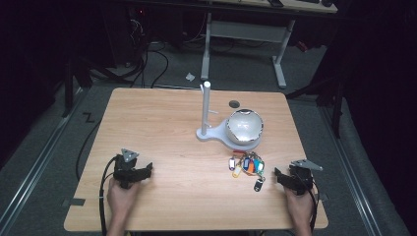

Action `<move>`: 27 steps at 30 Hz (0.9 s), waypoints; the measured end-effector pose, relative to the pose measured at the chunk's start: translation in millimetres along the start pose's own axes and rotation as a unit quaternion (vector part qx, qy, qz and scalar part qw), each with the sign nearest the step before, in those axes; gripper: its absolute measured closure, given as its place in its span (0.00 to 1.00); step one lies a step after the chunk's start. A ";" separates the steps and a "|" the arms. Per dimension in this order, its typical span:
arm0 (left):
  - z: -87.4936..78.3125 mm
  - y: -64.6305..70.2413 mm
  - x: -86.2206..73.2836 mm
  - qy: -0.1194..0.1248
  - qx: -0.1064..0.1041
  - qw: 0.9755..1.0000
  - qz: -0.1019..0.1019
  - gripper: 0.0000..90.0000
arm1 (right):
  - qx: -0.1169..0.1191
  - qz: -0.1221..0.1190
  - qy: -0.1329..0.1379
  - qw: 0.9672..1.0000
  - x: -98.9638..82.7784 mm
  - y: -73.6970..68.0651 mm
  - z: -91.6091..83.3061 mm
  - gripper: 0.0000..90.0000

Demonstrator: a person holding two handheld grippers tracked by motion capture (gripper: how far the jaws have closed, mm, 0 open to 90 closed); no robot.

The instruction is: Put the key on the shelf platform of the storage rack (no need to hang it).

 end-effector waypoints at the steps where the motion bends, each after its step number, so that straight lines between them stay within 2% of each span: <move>1: 0.0 0.0 0.0 0.000 0.000 1.000 0.000 0.25 | 0.000 0.000 0.000 1.000 0.0 0.0 0.0 0.41; 27: -0.1 -0.1 -0.1 0.000 -0.001 1.000 -0.001 0.25 | 0.004 -0.001 0.000 1.000 -0.1 -1.7 -0.1 0.39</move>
Point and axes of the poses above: each handheld gripper's, and its own axes: z roughly forward along the jaws, x roughly out of its top, y roughly to its right, the point moved 10 cm from there along z, roughly forward along the jaws, and after that the axes turned 10 degrees about -z, right-handed, at the moved point
